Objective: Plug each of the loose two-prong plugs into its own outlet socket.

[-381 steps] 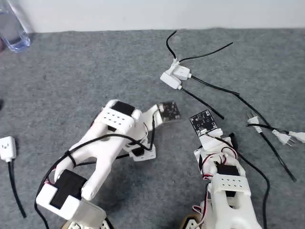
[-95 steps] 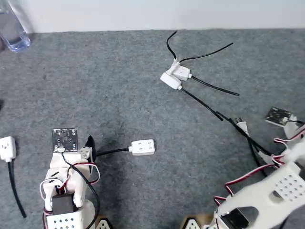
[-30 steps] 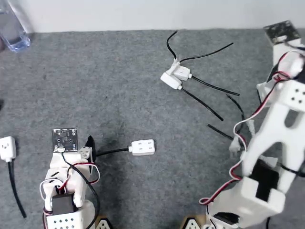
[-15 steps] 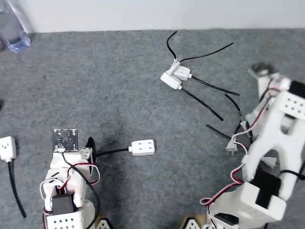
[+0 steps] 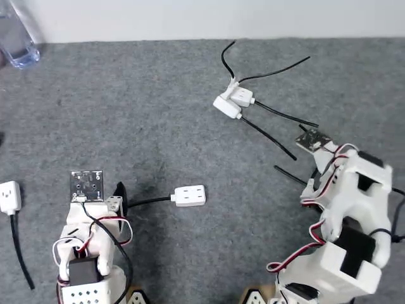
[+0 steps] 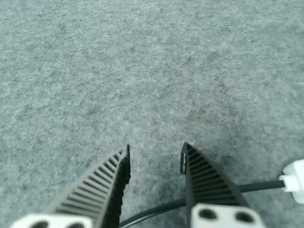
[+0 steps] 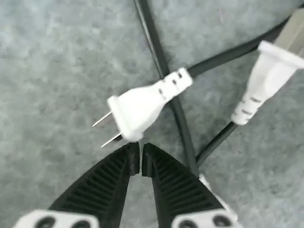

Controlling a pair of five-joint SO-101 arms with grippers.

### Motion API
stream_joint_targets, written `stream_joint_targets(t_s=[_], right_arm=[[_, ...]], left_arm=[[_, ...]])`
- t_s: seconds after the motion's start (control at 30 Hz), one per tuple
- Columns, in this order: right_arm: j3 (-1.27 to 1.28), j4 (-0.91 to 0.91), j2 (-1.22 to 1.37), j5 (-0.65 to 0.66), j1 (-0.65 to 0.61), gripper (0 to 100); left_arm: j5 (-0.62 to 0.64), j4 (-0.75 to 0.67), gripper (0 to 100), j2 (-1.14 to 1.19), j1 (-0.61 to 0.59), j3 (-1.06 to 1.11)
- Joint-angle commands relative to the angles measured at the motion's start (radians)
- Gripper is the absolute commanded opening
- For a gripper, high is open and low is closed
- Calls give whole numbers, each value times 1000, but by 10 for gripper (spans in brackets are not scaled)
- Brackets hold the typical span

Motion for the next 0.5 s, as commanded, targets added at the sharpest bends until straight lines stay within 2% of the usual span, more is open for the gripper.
stream_joint_targets(t_s=[0.0,0.23,0.37,0.47], right_arm=[[18,-85,-41,29,15,9],[94,-228,-41,44,-47,9],[109,-232,-41,43,-151,9],[106,-236,-50,-6,-232,9]], left_arm=[[-12,0,169,-6,8,-2],[-12,0,169,-6,8,-2],[-12,0,169,-6,9,-2],[-12,5,169,-6,32,-2]])
